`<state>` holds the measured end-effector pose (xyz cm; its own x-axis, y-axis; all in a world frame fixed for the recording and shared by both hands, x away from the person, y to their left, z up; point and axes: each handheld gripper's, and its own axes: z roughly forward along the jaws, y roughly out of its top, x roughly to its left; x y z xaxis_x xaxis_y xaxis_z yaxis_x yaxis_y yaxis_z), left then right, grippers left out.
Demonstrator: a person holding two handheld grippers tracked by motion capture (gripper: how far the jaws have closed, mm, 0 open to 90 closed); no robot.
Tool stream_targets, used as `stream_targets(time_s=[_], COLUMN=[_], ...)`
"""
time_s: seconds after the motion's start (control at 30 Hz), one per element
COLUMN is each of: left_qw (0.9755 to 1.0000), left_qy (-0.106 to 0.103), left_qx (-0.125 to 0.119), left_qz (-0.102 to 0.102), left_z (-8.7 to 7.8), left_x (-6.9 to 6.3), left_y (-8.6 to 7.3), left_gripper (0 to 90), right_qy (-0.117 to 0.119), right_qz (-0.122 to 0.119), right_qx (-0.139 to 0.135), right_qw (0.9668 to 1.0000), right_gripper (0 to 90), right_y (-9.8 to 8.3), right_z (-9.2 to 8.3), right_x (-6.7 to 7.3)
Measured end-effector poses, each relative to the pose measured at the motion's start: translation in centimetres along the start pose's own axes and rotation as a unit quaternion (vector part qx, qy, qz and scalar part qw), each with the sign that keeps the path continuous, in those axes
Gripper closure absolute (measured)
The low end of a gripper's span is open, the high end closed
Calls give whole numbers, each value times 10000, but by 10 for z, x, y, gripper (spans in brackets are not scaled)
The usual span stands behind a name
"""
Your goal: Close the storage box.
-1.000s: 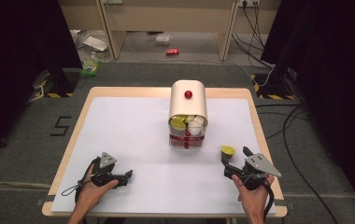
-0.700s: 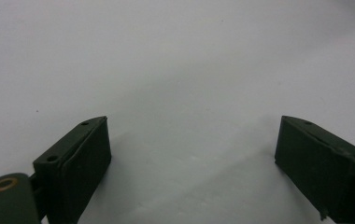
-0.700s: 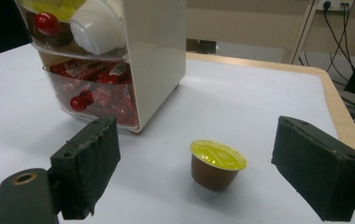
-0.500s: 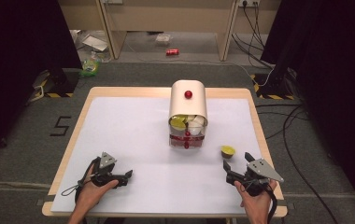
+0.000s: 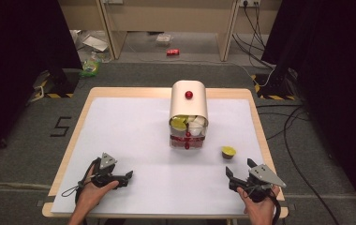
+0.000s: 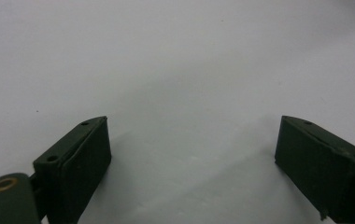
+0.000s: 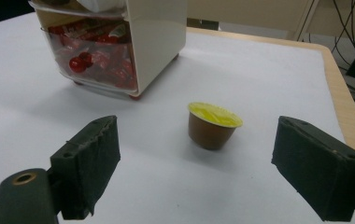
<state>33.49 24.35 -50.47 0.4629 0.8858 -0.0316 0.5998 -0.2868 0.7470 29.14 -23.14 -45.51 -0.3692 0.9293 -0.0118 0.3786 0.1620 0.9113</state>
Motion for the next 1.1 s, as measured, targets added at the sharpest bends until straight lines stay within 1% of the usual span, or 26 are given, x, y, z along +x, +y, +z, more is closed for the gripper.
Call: stream_targets(time_s=[0.2, 0.3, 0.4, 0.47, 0.5, 0.67, 0.7, 0.9, 1.1], left_qw=[10000, 10000, 10000, 10000, 10000, 10000, 10000, 10000, 10000], left_qy=[0, -2, 1, 1, -3, -2, -2, 3, 1], left_qx=[-1, 0, -1, 0, 1, 0, 0, 0, 0], left_qz=[2, -1, 1, 3, 0, -1, 0, 2, 2], left_z=[0, 0, 0, 0, 0, 0, 0, 0, 0], left_x=[0, 0, 0, 0, 0, 0, 0, 0, 0], left_y=[0, 0, 0, 0, 0, 0, 0, 0, 0], left_gripper=[98, 98, 98, 98, 97, 97, 98, 98, 98], right_qy=[20, 41, 57, 57, 69, 87, 99, 90, 92], right_qz=[-7, 6, 4, 22, 71, 80, 115, 61, 68], right_qx=[133, 241, 282, 316, 356, 441, 484, 573, 676], right_qw=[9999, 9997, 9996, 9995, 9993, 9990, 9987, 9983, 9976], right_gripper=[155, 155, 156, 156, 156, 156, 156, 156, 156], right_y=[-5, -8, -10, -12, -13, -16, -17, -20, -23], right_z=[-3, -4, -4, -4, -5, -6, -6, -7, -9], right_x=[-1, -2, -3, -3, -3, -5, -6, -6, -7])
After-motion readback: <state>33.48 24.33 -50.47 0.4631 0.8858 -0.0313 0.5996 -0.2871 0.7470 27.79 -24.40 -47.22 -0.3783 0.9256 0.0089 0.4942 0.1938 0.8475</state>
